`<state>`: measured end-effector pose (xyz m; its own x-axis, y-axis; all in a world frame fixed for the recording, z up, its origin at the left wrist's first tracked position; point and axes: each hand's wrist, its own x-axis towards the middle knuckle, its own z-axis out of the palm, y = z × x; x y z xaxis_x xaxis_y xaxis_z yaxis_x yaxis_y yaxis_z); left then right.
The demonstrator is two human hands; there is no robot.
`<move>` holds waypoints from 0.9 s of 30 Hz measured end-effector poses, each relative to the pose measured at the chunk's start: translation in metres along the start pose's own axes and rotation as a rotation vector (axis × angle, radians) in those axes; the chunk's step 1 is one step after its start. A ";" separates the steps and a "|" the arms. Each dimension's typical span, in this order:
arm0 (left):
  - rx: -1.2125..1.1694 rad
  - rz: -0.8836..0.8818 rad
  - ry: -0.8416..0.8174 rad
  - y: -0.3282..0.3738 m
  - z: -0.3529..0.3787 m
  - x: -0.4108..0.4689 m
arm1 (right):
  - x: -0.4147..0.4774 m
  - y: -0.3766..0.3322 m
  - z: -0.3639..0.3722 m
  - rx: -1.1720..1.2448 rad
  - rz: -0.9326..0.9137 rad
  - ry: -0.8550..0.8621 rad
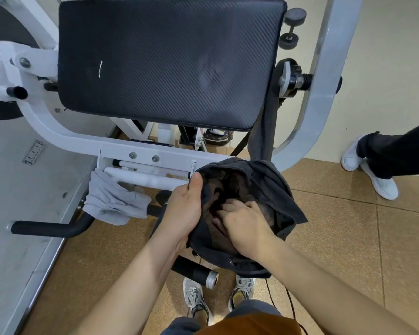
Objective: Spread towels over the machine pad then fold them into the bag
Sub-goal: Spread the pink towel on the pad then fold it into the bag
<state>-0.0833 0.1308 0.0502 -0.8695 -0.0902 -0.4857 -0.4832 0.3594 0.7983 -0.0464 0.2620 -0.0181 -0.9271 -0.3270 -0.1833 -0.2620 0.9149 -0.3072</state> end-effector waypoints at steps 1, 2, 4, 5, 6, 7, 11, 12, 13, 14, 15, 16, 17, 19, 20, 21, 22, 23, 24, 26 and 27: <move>-0.007 -0.006 0.004 -0.001 -0.001 0.002 | -0.006 0.005 -0.003 0.010 0.012 0.094; -0.017 -0.011 0.003 0.000 -0.002 0.003 | -0.014 0.013 -0.007 0.005 0.043 0.202; -0.048 -0.018 0.016 0.002 -0.002 0.004 | -0.031 0.030 -0.017 -0.007 0.217 0.295; -0.072 -0.024 0.019 0.003 -0.001 0.003 | -0.040 0.039 -0.021 -0.015 0.369 0.254; -0.101 -0.026 0.020 0.003 0.000 0.003 | -0.047 0.047 -0.022 0.019 0.514 0.161; -0.129 -0.028 0.018 0.002 0.002 0.001 | -0.051 0.054 -0.021 0.097 0.618 0.065; -0.255 -0.048 0.023 0.000 0.013 -0.006 | -0.055 0.074 -0.023 0.619 0.691 0.050; -0.265 -0.040 0.038 -0.001 0.012 -0.006 | -0.057 0.079 -0.033 0.703 0.695 0.128; -0.266 -0.022 0.070 -0.001 0.007 -0.003 | -0.061 0.082 -0.046 0.766 0.698 0.208; -0.267 0.009 0.110 -0.002 0.001 0.001 | -0.066 0.084 -0.059 0.821 0.689 0.301; -0.248 0.051 0.159 -0.003 -0.007 0.006 | -0.069 0.085 -0.072 0.835 0.666 0.389; -0.169 0.096 0.206 -0.007 -0.015 0.013 | -0.069 0.085 -0.082 0.799 0.645 0.441; 0.001 0.145 0.227 -0.011 -0.022 0.021 | -0.066 0.084 -0.088 0.740 0.625 0.453; 0.477 0.211 0.103 -0.017 -0.027 0.031 | -0.058 0.079 -0.093 0.652 0.572 0.424; 0.616 0.228 0.039 -0.021 -0.027 0.035 | -0.055 0.073 -0.094 0.644 0.557 0.446; 0.651 0.231 0.035 -0.025 -0.027 0.038 | -0.054 0.066 -0.095 0.670 0.535 0.531; 0.549 0.240 0.100 -0.026 -0.027 0.038 | -0.055 0.060 -0.096 0.728 0.526 0.659; 0.355 0.232 0.199 -0.023 -0.027 0.036 | -0.057 0.059 -0.094 0.776 0.526 0.794; 0.178 0.210 0.272 -0.019 -0.025 0.036 | -0.058 0.062 -0.090 0.785 0.533 0.853; 0.027 0.107 0.214 -0.011 -0.012 0.035 | -0.052 0.081 -0.072 0.792 0.631 0.708; 0.075 0.085 0.162 -0.010 -0.005 0.030 | -0.051 0.092 -0.065 0.798 0.700 0.594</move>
<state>-0.1051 0.1194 0.0290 -0.9147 -0.2027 -0.3496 -0.4041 0.4395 0.8022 -0.0406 0.3785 0.0240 -0.8349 0.5302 -0.1477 0.3889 0.3785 -0.8399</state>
